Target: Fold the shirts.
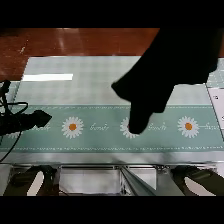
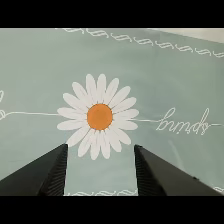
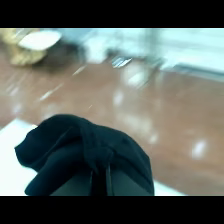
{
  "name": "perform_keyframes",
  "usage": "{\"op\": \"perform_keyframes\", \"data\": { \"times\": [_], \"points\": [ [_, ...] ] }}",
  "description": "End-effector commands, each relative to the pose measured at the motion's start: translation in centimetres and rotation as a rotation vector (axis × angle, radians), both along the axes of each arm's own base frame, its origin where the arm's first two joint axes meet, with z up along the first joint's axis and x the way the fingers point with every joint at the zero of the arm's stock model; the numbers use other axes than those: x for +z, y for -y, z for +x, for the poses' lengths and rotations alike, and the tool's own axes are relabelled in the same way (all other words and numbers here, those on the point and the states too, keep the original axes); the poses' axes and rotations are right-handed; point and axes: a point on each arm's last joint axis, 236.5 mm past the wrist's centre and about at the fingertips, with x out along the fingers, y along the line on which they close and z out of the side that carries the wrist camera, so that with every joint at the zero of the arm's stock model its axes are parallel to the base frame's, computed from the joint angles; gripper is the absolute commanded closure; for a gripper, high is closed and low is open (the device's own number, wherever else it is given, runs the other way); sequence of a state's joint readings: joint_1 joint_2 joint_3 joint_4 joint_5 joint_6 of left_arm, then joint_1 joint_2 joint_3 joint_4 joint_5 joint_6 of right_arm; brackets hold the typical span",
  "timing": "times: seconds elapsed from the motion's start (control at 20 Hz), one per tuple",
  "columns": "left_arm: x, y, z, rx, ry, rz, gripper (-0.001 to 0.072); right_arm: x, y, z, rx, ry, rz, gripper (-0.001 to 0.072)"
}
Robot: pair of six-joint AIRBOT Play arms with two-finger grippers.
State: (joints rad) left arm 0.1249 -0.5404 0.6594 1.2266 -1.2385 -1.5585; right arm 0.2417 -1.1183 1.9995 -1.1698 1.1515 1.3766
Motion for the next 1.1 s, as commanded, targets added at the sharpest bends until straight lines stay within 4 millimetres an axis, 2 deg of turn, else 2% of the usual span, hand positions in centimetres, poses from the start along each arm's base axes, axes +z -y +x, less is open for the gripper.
{"op": "perform_keyframes", "data": {
  "times": [0.0,0.2,0.25,0.35,0.5,0.6,0.65,0.75,0.8,0.85,0.95,1.0,1.05],
  "points": [
    [0.0,0.0,-0.1,0.000,0.002,0.000,0.0202,-4.6,-5.4,-1.3,0.154,-0.134,-0.090,0.0682],
    [0.0,0.0,-0.1,-0.001,0.002,0.000,0.0202,-13.3,-12.4,-2.5,0.333,-0.344,-0.212,0.0682],
    [0.0,0.0,0.0,0.001,0.003,0.001,0.0202,-16.3,-13.2,-2.2,0.338,-0.385,-0.259,0.0682],
    [0.3,-0.2,0.5,0.010,0.028,0.002,0.0202,-24.1,-13.8,-1.7,0.309,-0.555,-0.285,0.0682],
    [0.4,-0.2,0.8,0.013,0.039,0.002,0.0202,-35.2,-16.2,-4.7,0.341,-0.838,-0.137,0.0682],
    [0.5,0.1,0.8,0.012,0.040,-0.010,0.0202,-40.2,-16.8,-6.1,0.289,-0.970,0.000,0.0682],
    [0.6,0.5,0.8,0.009,0.040,-0.028,0.0202,-41.7,-17.0,-6.9,0.286,-1.010,0.038,0.0682],
    [0.7,2.2,1.2,-0.007,0.054,-0.104,0.0202,-43.4,-17.6,-8.7,0.320,-1.068,0.042,0.0675],
    [0.6,3.4,1.4,-0.027,0.065,-0.146,0.0202,-43.8,-18.0,-9.2,0.328,-1.080,0.035,0.0505],
    [0.4,4.5,1.6,-0.035,0.066,-0.190,0.0202,-43.8,-18.2,-9.2,0.335,-1.073,0.031,0.0286],
    [-0.2,5.8,1.9,-0.050,0.049,-0.222,0.0202,-42.6,-17.5,-8.2,0.339,-1.057,0.036,0.0301],
    [0.2,6.4,2.2,-0.036,0.043,-0.268,0.0202,-40.7,-16.3,-6.6,0.328,-1.033,0.059,0.0301],
    [0.6,6.6,2.7,-0.030,0.050,-0.292,0.0202,-38.7,-14.0,-4.4,0.295,-0.986,0.067,0.0304]
  ]
}}
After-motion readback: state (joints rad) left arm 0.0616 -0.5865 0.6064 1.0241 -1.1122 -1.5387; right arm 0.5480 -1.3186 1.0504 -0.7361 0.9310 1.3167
